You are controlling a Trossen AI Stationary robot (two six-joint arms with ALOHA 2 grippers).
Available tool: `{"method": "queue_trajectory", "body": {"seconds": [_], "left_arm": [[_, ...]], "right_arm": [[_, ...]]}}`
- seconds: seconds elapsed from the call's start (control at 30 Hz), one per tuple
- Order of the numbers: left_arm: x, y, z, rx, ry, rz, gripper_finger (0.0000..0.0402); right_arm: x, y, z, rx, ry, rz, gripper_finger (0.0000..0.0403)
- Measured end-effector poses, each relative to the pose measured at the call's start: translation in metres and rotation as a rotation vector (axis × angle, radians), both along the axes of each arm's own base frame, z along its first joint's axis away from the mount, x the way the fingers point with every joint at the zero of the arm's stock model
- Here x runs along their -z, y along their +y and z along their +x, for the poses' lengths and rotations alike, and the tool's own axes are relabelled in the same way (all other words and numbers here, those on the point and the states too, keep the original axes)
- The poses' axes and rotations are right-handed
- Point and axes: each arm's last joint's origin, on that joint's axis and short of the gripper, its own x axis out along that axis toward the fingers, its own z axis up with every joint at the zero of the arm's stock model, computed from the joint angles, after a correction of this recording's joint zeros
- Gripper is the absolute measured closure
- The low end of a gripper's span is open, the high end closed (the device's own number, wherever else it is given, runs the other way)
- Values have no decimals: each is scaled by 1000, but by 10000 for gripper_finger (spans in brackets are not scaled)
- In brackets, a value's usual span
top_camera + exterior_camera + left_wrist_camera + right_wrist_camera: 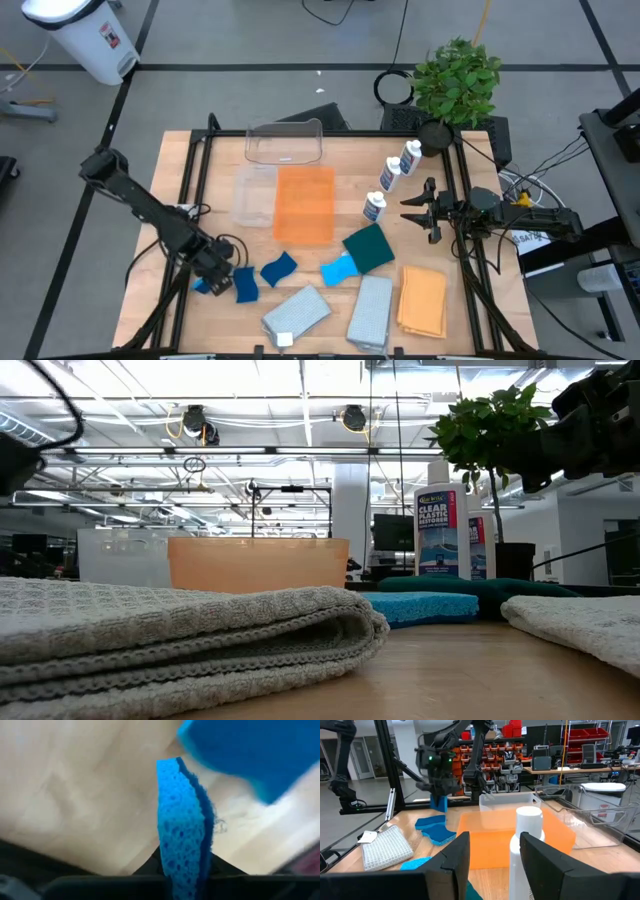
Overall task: Pick & Place Kitchen Items
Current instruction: Put the sponge into the white bin
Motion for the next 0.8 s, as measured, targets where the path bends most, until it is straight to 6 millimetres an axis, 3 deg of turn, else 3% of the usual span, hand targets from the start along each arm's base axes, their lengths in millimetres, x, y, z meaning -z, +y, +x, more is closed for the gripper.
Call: {"method": "queue_trajectory", "body": {"seconds": [0.23, 0.5, 0.7, 0.8], "left_arm": [[-47, 9, 6, -40, -365, 70, 392], [-103, 29, 14, -131, -822, 372, 375], [-123, 44, 24, -185, -998, 664, 394], [-129, 52, 30, -200, -1037, 764, 384]], "right_arm": [[0, 0, 0, 0, 0, 0, 257], [0, 0, 0, 0, 0, 0, 256], [0, 0, 0, 0, 0, 0, 256], [0, 0, 0, 0, 0, 0, 257]]}}
